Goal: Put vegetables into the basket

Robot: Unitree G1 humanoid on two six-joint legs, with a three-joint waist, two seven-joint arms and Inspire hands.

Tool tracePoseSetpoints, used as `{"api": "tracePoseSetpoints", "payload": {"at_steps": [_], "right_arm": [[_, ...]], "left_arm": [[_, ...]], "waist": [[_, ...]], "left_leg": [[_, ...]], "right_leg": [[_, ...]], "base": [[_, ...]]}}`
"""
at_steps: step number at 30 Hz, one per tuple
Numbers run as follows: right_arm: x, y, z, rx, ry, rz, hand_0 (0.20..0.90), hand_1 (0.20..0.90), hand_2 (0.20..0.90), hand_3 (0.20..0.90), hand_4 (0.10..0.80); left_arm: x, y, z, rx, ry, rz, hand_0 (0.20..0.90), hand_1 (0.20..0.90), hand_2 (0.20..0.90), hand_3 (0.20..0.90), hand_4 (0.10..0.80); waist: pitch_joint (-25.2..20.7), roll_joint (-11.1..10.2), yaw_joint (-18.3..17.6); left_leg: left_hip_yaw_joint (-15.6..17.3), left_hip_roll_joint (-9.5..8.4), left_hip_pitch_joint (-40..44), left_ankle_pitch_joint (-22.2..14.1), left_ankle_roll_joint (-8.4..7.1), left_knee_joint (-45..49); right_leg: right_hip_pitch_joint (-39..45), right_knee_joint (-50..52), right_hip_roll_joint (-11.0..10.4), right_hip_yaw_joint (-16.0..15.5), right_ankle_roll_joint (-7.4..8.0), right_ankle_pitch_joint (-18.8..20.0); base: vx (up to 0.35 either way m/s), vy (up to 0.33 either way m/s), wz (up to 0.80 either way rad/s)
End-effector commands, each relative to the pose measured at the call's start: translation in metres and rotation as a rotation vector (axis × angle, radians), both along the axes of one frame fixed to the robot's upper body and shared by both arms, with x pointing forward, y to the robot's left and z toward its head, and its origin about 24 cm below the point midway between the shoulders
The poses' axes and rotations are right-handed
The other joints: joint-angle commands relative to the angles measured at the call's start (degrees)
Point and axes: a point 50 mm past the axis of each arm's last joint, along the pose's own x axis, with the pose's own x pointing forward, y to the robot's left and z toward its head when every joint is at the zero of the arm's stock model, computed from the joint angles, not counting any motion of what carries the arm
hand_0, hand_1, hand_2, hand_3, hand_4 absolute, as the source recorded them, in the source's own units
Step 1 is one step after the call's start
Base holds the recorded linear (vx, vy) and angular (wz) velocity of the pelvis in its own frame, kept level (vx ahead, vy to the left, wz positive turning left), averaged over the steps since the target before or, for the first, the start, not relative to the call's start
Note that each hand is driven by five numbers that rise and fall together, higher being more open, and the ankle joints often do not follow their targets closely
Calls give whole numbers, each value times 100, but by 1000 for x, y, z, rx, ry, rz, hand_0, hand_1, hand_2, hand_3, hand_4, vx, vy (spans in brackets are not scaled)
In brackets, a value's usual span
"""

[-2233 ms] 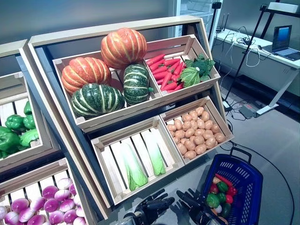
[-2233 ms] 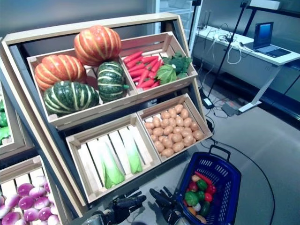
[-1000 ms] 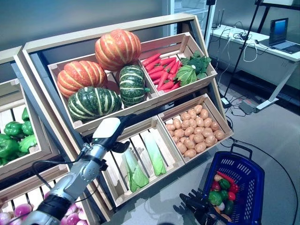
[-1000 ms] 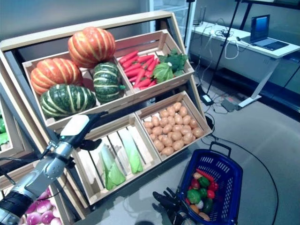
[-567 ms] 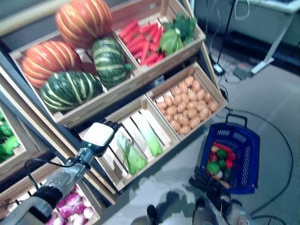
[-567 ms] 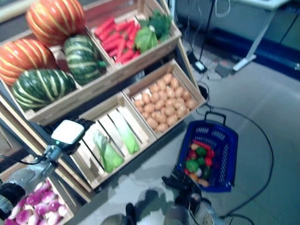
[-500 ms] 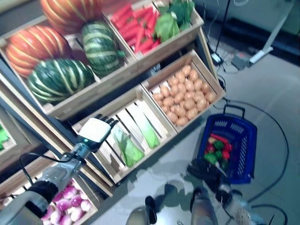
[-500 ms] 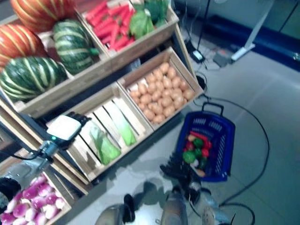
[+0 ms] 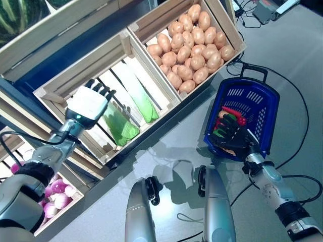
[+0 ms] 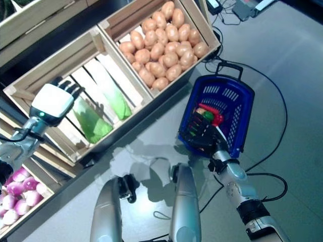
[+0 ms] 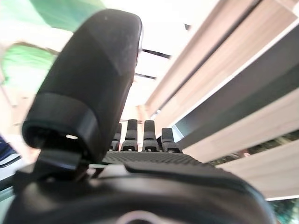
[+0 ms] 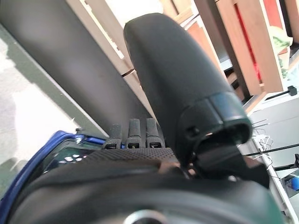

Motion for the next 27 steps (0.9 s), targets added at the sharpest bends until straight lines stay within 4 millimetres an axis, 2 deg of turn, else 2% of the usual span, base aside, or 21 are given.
{"api": "tracePoseSetpoints", "payload": {"at_steps": [1,4,12,15,19,27], "right_arm": [[9,-17,35,44,-162,-25,900,900,900,900,800],[10,-21,41,38,-170,-37,900,900,900,900,800],[11,-35,57,50,-202,-79,900,900,900,900,800],[11,-39,62,54,-212,-93,900,900,900,900,800],[10,-48,70,55,-223,-133,900,900,900,900,800],[5,-63,87,55,-297,-189,900,900,900,900,800]], "left_arm": [[-2,17,61,98,-282,52,900,900,900,900,800],[0,22,76,129,-283,131,900,900,900,900,800],[-2,34,88,167,-220,257,900,900,900,900,800],[-3,37,91,168,-220,276,900,900,900,900,800],[-3,33,106,214,-230,244,900,900,900,900,800],[-3,47,112,236,-98,377,900,900,900,900,800]], "waist": [[-334,49,63],[-287,43,66],[-212,17,65],[-193,5,69],[-173,-21,98],[-78,-77,83]], "left_leg": [[80,62,176,-1397,265,632],[3,80,-288,-1537,275,1061],[-57,227,-1219,-1726,262,1834],[-93,262,-1478,-1771,243,2031],[-233,342,-2179,-1858,258,2523],[-446,441,-3262,-1983,313,3214]], "right_leg": [[325,170,-235,91,-277,-591],[-134,524,-237,163,-261,-662],[-1004,1150,-216,159,-227,-773],[-1237,1316,-206,149,-223,-807],[-1882,1781,-225,125,-245,-892],[-2949,2433,-205,145,-290,-949]], "base": [[-49,68,0],[-55,79,-2],[-39,47,-5],[-19,36,2],[-7,16,1],[-14,23,-5]]}}
